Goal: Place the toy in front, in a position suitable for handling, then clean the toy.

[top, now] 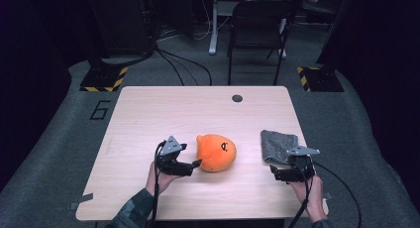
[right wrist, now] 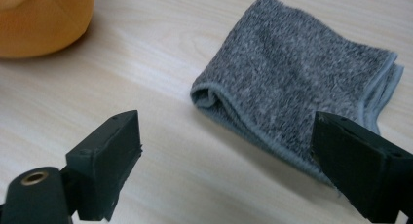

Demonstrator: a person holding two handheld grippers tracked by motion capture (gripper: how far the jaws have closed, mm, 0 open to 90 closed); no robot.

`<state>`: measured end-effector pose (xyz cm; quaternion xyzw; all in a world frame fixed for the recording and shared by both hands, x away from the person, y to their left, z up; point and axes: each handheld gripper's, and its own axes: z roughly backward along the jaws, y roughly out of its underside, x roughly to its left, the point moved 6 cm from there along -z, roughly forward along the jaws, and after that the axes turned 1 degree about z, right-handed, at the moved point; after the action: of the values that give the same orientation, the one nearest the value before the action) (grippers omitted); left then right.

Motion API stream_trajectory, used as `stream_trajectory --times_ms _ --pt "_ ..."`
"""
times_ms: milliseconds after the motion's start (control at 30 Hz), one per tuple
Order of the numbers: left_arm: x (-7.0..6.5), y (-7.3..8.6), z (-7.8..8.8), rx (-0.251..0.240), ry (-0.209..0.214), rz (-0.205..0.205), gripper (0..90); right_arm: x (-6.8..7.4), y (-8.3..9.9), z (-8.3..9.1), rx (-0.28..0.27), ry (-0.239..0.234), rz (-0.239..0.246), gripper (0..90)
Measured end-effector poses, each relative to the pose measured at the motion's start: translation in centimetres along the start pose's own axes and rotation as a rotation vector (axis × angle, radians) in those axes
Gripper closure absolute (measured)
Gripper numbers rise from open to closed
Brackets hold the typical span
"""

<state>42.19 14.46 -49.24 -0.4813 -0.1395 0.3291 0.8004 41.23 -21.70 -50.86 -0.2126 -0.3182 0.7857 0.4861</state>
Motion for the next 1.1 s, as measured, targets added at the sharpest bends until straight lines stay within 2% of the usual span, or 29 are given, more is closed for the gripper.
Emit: stream_trajectory --times_ms 133,167,267,433,567,600,867,1100 --pt "0.0 0.2 0.0 0.001 0.001 -0.016 15.4 -0.2 -0.7 -0.4 -0.003 0.009 -0.01 11.2" --pt "0.0 0.4 0.0 0.016 0.004 -0.037 15.6 -0.4 -1.1 -0.7 -0.001 0.02 -0.006 11.5" --pt "-0.2 0.6 -0.3 0.03 0.013 -0.05 16.1 -0.8 -1.8 -1.4 0.001 0.031 -0.022 11.6" --pt "-0.4 0.9 -0.7 0.041 0.028 -0.043 16.9 -1.5 -2.8 -2.8 0.002 0.032 -0.063 11.7" --pt "-0.5 1.2 -1.1 0.06 0.029 -0.061 17.4 -1.8 -3.2 -3.5 0.007 0.041 -0.067 11.7" --pt "-0.7 1.3 -1.2 0.063 0.038 -0.052 17.6 -2.0 -3.5 -3.9 0.01 0.049 -0.077 11.7" --pt "-0.9 1.7 -1.6 0.077 0.036 -0.074 20.9 -2.5 -3.7 -4.9 0.025 0.068 -0.095 11.7" --pt "-1.0 2.1 -2.4 0.084 0.014 -0.093 29.9 -3.1 -3.7 -5.9 0.04 0.098 -0.101 11.7"
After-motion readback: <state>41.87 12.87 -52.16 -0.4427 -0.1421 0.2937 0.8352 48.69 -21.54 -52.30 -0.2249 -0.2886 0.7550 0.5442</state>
